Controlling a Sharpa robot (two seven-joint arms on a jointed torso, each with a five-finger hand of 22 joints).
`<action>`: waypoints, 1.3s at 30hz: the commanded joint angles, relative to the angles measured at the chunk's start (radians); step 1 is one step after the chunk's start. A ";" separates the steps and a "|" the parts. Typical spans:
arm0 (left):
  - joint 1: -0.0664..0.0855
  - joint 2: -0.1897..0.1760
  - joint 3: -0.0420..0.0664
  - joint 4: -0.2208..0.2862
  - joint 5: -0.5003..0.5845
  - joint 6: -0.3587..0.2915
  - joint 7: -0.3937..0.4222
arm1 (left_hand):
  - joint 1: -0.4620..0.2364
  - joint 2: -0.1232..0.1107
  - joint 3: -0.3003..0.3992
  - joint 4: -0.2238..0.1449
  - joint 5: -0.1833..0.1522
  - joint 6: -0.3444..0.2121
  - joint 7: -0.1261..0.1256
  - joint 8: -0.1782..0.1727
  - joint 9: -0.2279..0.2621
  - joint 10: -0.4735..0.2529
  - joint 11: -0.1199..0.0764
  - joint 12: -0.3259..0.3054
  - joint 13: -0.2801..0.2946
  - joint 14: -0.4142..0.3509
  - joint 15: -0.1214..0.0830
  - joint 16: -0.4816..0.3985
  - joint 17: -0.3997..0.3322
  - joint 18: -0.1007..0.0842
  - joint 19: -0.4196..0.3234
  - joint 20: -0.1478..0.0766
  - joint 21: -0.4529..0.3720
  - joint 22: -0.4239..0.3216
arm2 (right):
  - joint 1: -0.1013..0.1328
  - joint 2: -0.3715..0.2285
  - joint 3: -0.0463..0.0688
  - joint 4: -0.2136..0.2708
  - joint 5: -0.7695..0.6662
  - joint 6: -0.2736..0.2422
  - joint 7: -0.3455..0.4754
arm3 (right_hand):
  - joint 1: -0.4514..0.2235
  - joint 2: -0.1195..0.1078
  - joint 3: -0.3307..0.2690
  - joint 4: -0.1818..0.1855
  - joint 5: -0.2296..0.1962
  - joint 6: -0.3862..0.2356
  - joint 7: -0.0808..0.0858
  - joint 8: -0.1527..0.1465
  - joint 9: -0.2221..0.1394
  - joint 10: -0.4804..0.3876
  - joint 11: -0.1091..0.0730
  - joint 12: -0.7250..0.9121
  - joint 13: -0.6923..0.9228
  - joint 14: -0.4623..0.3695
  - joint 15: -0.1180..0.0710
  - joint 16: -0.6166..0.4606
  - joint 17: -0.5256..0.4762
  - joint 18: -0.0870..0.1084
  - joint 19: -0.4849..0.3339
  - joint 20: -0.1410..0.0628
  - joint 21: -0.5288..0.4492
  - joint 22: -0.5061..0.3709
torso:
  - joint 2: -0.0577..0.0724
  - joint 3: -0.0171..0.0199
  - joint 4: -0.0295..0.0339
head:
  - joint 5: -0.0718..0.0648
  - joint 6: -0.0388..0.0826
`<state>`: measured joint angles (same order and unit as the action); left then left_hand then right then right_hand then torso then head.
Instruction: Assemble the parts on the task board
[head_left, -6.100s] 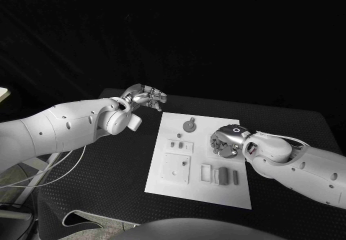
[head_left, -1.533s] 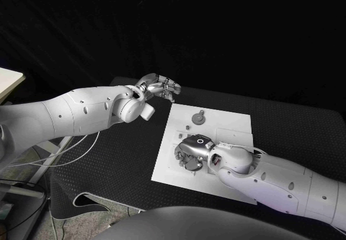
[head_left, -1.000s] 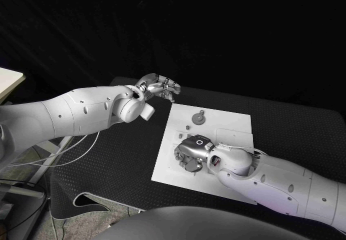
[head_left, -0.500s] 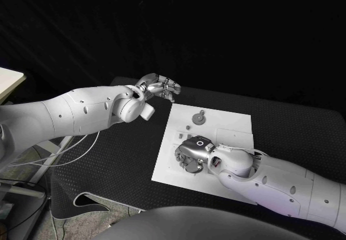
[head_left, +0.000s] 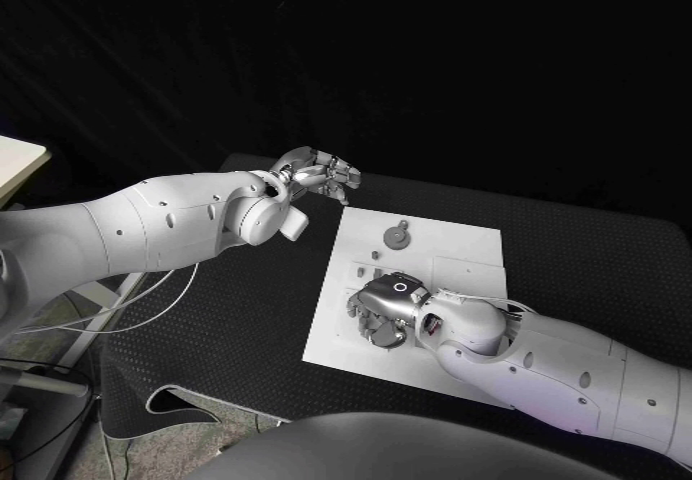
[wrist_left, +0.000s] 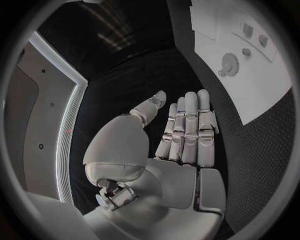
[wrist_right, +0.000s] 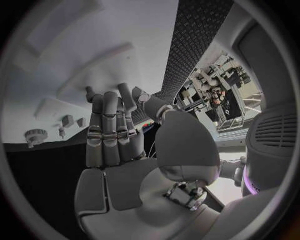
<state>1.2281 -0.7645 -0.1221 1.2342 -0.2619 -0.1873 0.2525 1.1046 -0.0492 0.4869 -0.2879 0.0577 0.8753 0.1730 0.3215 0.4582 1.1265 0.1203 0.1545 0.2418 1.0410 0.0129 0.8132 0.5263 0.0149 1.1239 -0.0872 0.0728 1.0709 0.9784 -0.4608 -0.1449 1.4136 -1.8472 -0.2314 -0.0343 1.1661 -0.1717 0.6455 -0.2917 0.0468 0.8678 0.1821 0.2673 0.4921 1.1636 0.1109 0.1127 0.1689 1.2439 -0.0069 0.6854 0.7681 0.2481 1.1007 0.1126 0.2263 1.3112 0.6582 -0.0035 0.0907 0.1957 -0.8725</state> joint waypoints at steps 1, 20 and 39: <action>0.001 0.000 0.001 0.002 0.005 0.015 0.006 | 0.000 0.006 -0.008 0.000 -0.003 -0.006 0.002 -0.005 -0.001 -0.005 -0.001 -0.003 -0.002 0.004 0.001 -0.004 0.001 0.011 0.002 0.003 -0.004 -0.001 | -0.006 -0.004 -0.005 -0.006 0.023 0.019 0.006 | -0.005 -0.012 -0.020 0.000 0.002 -0.021 0.008 -0.012 -0.004 -0.023 0.007 -0.013 -0.005 -0.002 0.012 0.010 0.003 0.014 0.003 -0.002 0.007 0.023 | 0.000 -0.0011 0.0011 | 0.000 0.000; 0.000 0.000 0.001 -0.005 0.005 0.016 0.007 | 0.000 0.006 -0.008 0.000 -0.003 -0.006 0.002 -0.005 -0.001 -0.006 -0.001 -0.004 -0.002 0.004 0.001 -0.005 0.002 0.011 0.002 0.003 -0.004 -0.002 | -0.006 -0.045 -0.003 0.041 0.042 -0.068 -0.008 | -0.010 -0.022 -0.068 0.004 0.002 -0.024 0.009 -0.004 -0.003 -0.028 0.006 -0.014 -0.008 0.055 0.009 0.097 0.025 0.014 0.064 -0.029 0.069 0.025 | -0.001 -0.0002 0.0003 | -0.004 0.005; -0.002 0.007 -0.003 -0.055 -0.003 0.062 0.024 | 0.015 -0.012 -0.019 -0.001 -0.003 -0.009 0.003 -0.006 -0.002 -0.019 0.004 -0.011 -0.007 -0.001 0.005 -0.013 0.008 0.012 -0.002 0.006 -0.004 -0.005 | 0.169 -0.236 0.063 0.090 0.535 -0.001 -0.039 | -0.057 0.028 -0.117 0.008 0.003 0.023 -0.014 0.035 0.014 0.035 -0.021 0.025 0.010 0.082 -0.015 0.301 0.075 0.013 0.114 -0.076 0.230 0.026 | -0.006 0.0056 -0.0132 | -0.075 0.070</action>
<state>1.2271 -0.7599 -0.1252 1.1811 -0.2635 -0.1490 0.2591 1.1157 -0.0604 0.4738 -0.2892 0.0577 0.8717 0.1766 0.3215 0.4573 1.1127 0.1247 0.1486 0.2359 1.0411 0.0130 0.8053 0.5334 0.0148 1.1239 -0.0871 0.0727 1.0674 1.1380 -0.6847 -0.0829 1.5143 -1.5169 -0.3252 -0.0370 1.1090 -0.1505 0.5333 -0.2849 0.0466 0.8798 0.1697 0.2974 0.5034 1.1876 0.0924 0.1321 0.1759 1.3294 -0.0156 0.9836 0.8421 0.2420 1.2223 0.0409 0.4535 1.3079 0.6547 0.0004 0.0816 0.1347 -0.8133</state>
